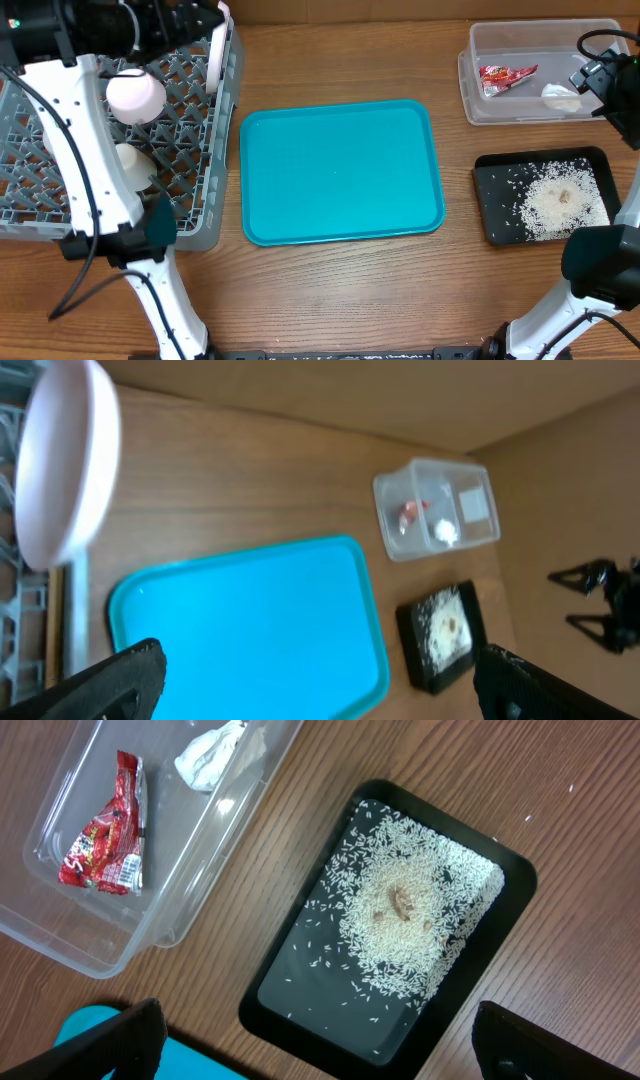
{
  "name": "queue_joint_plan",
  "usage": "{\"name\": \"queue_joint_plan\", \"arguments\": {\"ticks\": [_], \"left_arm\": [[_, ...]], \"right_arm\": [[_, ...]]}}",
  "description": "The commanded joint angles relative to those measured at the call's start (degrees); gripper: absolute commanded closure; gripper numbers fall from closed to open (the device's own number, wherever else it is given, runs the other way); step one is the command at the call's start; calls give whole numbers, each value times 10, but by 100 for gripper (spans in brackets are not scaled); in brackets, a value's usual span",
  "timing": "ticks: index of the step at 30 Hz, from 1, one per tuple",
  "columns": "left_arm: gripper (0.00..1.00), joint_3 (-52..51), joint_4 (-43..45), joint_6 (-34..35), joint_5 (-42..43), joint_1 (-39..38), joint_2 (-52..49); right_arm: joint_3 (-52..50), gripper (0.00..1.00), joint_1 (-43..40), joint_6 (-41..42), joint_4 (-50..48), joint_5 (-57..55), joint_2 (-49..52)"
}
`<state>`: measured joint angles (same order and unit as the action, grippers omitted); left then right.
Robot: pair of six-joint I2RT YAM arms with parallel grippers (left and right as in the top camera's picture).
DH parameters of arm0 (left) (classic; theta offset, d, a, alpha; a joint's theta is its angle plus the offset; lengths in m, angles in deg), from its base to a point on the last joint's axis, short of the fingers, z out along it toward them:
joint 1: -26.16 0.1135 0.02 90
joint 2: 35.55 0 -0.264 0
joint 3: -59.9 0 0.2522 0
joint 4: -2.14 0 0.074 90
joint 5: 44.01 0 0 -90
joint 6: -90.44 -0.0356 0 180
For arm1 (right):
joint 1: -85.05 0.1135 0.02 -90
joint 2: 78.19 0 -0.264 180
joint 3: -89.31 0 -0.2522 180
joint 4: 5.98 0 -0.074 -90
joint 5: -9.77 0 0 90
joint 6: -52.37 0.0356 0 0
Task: Sort waste into correct bins and load items into the dishwasher
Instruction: 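Insert the plate upright at the rack's right edge and release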
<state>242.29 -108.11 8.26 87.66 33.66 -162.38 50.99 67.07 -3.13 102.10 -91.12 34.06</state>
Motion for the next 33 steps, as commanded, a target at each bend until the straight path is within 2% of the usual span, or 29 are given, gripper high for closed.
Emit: {"name": "queue_joint_plan", "arguments": {"ticks": [1, 3, 8, 13, 16, 19, 22, 27, 31, 33], "left_arm": [[0, -80, -3, 12, -111, -60, 92], [0, -171, -3, 12, -150, -97, 151], [0, -391, -3, 8, -160, -166, 294], [0, -551, -3, 35, -210, -210, 413], [0, -631, -2, 63, -211, -233, 487], [0, -680, -3, 96, -211, -242, 540], [0, -711, -3, 100, -212, -243, 581], [0, -714, -3, 100, -208, -243, 600], [0, -716, -3, 99, -248, -243, 597], [0, -725, -1, 71, -258, -243, 595]], "right_arm": [[7, 0, -1, 0, -1, -4, -2], [7, 0, -1, 0, -1, -4, -2], [7, 0, -1, 0, -1, -4, -2], [7, 0, -1, 0, -1, -4, -2], [7, 0, -1, 0, -1, -4, -2], [7, 0, -1, 0, -1, -4, -2], [7, 0, -1, 0, -1, -4, -2], [7, 0, -1, 0, -1, -4, -2], [7, 0, -1, 0, -1, -4, -2], [7, 0, -1, 0, -1, -4, -2]]}}
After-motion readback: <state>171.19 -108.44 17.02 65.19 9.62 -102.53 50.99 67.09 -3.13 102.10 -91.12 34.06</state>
